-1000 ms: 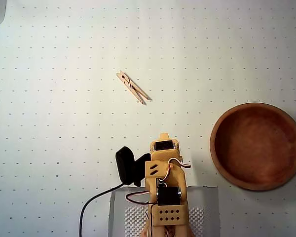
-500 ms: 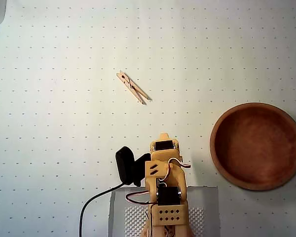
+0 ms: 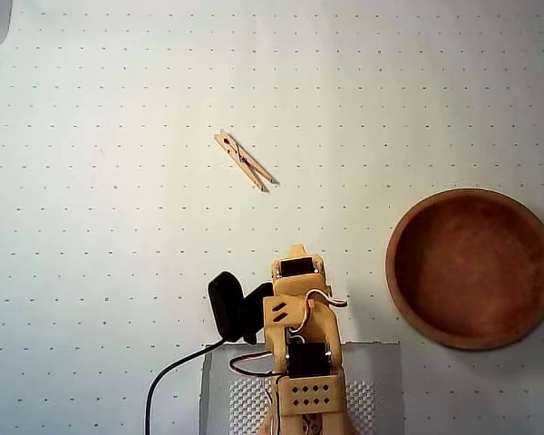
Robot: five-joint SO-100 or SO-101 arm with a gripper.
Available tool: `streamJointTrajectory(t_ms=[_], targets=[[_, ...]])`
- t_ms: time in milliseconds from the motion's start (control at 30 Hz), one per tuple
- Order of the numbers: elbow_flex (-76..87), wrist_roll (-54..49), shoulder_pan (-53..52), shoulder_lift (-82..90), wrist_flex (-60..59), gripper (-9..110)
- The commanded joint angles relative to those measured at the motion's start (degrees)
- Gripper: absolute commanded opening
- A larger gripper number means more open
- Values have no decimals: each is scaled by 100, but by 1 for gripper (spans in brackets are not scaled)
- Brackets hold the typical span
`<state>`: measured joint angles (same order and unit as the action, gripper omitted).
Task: Grasp a clothespin and put it in the bowl.
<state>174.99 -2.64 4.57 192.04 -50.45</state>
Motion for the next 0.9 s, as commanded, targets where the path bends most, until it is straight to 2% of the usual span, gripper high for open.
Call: streamJointTrajectory(t_ms=[0,100,367,700,867], targets=[[-1213,-53,-79,-35,70,-3],[-1881,-431,-105,-352,-105,-3],[-4201,-2320,-141,-2109,-809,-3],[-6987,-3234,-149,-4676,-1397,-3],[-7919,-4825,-132,-5889,-1978,-3]])
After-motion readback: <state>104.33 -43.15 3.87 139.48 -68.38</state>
